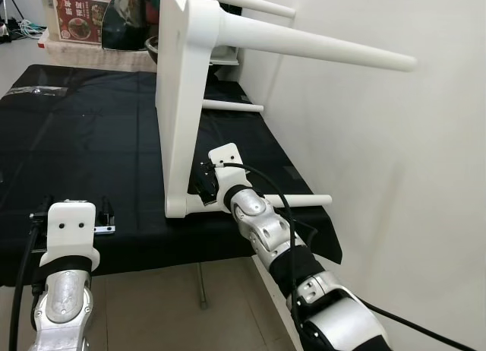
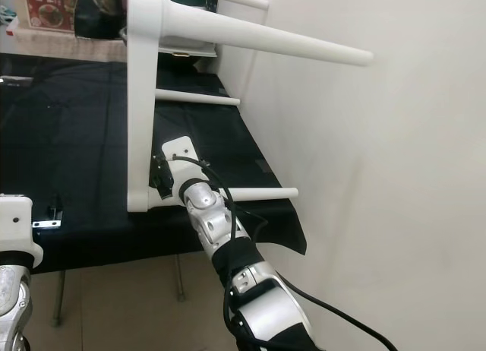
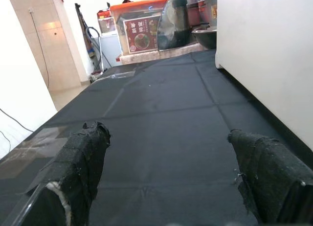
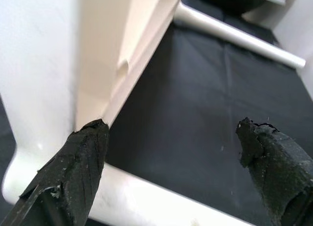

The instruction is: Building children table

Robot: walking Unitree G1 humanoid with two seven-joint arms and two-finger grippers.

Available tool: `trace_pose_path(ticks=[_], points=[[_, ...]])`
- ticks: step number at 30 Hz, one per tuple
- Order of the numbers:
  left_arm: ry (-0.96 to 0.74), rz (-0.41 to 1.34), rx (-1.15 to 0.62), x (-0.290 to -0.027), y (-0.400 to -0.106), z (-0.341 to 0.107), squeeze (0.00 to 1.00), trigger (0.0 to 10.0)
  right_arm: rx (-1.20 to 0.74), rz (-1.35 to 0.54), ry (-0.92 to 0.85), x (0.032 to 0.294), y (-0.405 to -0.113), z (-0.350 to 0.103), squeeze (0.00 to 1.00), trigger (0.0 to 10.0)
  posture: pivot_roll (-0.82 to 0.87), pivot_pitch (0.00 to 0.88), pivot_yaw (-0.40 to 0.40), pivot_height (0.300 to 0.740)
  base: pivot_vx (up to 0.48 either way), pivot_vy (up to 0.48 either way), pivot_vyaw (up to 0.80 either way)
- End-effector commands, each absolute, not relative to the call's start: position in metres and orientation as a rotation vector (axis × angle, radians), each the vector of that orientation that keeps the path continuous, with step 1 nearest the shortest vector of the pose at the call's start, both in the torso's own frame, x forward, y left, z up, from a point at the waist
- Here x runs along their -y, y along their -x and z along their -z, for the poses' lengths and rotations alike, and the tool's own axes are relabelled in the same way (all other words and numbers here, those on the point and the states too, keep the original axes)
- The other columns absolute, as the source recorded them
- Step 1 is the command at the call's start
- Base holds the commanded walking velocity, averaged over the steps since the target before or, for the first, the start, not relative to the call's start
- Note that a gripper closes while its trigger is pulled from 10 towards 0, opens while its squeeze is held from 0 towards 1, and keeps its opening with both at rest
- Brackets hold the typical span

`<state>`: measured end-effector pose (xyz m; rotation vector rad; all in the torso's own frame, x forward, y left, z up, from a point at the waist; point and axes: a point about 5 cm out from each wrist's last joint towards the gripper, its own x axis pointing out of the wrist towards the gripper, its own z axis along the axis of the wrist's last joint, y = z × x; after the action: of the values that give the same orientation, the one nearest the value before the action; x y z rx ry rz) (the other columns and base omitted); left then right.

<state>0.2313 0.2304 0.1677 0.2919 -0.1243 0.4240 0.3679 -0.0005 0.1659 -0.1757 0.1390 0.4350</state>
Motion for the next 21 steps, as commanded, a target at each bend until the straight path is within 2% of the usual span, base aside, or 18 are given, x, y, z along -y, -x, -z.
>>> trace_pose_path(ticks=[1, 6, 8, 11, 12, 15, 16, 21], points=[[-0.291, -0.421, 0.128, -0.228, -0.23, -0.167, 0.0, 10.0, -0.2, -0.426, 0.143, 0.002, -0.367, -0.157, 0.93, 10.0, 0.19, 0.0, -0.215, 0.74, 0.0, 0.0, 0.0], [-0.295, -0.423, 0.128, -0.23, -0.231, -0.168, 0.0, 10.0, -0.216, -0.453, 0.15, -0.004, -0.364, -0.155, 0.92, 10.0, 0.19, 0.0, -0.217, 0.74, 0.0, 0.0, 0.0], [-0.296, -0.424, 0.133, -0.23, -0.233, -0.169, 0.0, 10.0, -0.226, -0.492, 0.138, -0.019, -0.362, -0.159, 0.92, 10.0, 0.19, 0.0, -0.217, 0.74, 0.0, 0.0, 0.0], [-0.296, -0.424, 0.133, -0.23, -0.233, -0.169, 0.0, 10.0, -0.225, -0.509, 0.134, -0.025, -0.361, -0.16, 0.92, 10.0, 0.2, 0.0, -0.226, 0.74, 0.0, 0.0, 0.0], [-0.296, -0.427, 0.135, -0.229, -0.233, -0.169, 0.0, 10.0, -0.237, -0.545, 0.113, -0.038, -0.358, -0.163, 0.92, 10.0, 0.21, 0.0, -0.23, 0.74, 0.0, 0.0, 0.0], [-0.296, -0.428, 0.136, -0.23, -0.232, -0.169, 0.0, 10.0, -0.253, -0.567, 0.094, -0.045, -0.355, -0.164, 0.92, 10.0, 0.21, 0.0, -0.23, 0.74, 0.0, 0.0, 0.0], [-0.298, -0.433, 0.138, -0.23, -0.231, -0.169, 0.0, 10.0, -0.27, -0.594, 0.052, -0.056, -0.352, -0.168, 0.92, 10.0, 0.22, 0.0, -0.24, 0.74, 0.0, 0.0, 0.0], [-0.301, -0.439, 0.14, -0.231, -0.23, -0.17, 0.0, 10.0, -0.297, -0.622, -0.011, -0.068, -0.349, -0.174, 0.92, 10.0, 0.23, 0.0, -0.248, 0.74, 0.0, 0.0, 0.0]])
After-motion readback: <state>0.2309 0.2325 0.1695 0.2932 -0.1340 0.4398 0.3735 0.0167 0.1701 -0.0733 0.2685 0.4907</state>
